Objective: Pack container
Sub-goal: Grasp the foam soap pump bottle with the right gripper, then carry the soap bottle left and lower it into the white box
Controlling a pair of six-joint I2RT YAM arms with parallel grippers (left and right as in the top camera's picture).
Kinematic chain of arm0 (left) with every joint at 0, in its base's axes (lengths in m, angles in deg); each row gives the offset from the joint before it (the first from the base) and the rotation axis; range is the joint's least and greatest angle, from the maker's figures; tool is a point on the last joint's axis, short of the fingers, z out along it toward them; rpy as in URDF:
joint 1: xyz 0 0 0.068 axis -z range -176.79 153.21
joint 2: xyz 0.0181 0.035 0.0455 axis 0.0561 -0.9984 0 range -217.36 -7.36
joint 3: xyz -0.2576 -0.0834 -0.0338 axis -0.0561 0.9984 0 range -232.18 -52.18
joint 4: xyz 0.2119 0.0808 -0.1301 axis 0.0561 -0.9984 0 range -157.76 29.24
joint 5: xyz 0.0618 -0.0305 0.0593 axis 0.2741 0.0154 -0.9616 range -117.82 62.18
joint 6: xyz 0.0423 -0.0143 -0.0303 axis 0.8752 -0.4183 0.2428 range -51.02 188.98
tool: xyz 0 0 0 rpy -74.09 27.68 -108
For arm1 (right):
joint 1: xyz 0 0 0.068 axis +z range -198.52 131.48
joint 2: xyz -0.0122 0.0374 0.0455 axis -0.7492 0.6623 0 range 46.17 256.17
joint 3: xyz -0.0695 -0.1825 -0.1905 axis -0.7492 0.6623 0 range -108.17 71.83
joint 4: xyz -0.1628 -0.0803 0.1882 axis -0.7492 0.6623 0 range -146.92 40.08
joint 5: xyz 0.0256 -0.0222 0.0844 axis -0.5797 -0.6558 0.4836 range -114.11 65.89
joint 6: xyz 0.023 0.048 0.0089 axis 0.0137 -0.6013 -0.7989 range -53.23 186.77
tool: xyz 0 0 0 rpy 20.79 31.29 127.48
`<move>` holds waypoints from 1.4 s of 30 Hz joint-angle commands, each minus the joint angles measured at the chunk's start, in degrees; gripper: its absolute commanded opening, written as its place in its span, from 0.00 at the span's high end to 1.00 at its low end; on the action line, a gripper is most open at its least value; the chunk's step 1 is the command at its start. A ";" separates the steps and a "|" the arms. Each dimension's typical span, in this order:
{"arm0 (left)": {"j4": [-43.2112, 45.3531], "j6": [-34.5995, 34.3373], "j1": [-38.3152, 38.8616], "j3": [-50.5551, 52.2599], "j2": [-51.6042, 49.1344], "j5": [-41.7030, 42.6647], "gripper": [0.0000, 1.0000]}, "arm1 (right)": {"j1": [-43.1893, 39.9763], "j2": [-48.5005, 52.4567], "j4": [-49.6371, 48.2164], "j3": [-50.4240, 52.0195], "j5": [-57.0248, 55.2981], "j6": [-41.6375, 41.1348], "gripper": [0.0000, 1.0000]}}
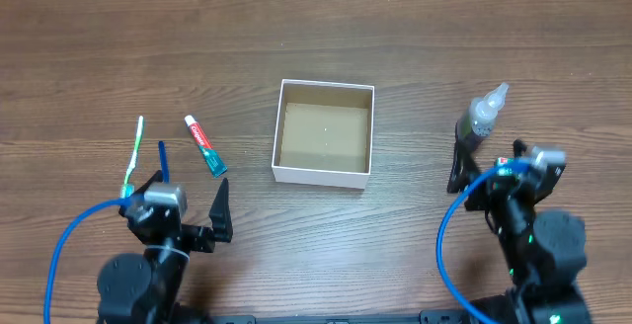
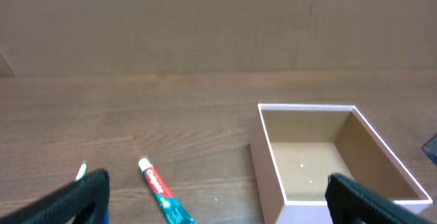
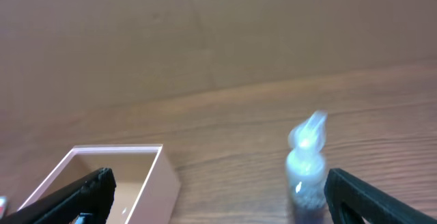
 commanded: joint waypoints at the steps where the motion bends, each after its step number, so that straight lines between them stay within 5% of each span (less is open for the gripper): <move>1: -7.08 -0.09 -0.35 -12.04 -12.76 -0.35 0.00 | -4.50 12.61 7.08 -14.08 -1.01 -2.10 0.00; 3: -13.14 -0.11 -0.35 -19.82 -21.53 -0.15 0.00 | -13.09 25.11 17.20 -25.99 7.67 -0.87 0.00; 7: -15.21 -0.13 -0.33 -23.21 -27.54 -0.11 0.00 | -22.12 39.82 20.48 -30.99 14.47 2.12 0.00; 12: -15.08 -0.15 -0.31 -23.19 -28.89 1.36 0.00 | -18.80 52.96 20.50 -30.99 11.78 11.52 0.00; 17: -15.13 -0.15 -0.31 -23.19 -29.07 1.33 0.00 | -13.77 52.61 18.80 -31.10 10.82 12.04 0.00; 42: -15.17 -0.13 -0.33 -23.19 -31.15 1.33 0.00 | -14.43 63.65 9.29 -29.09 6.62 9.31 0.04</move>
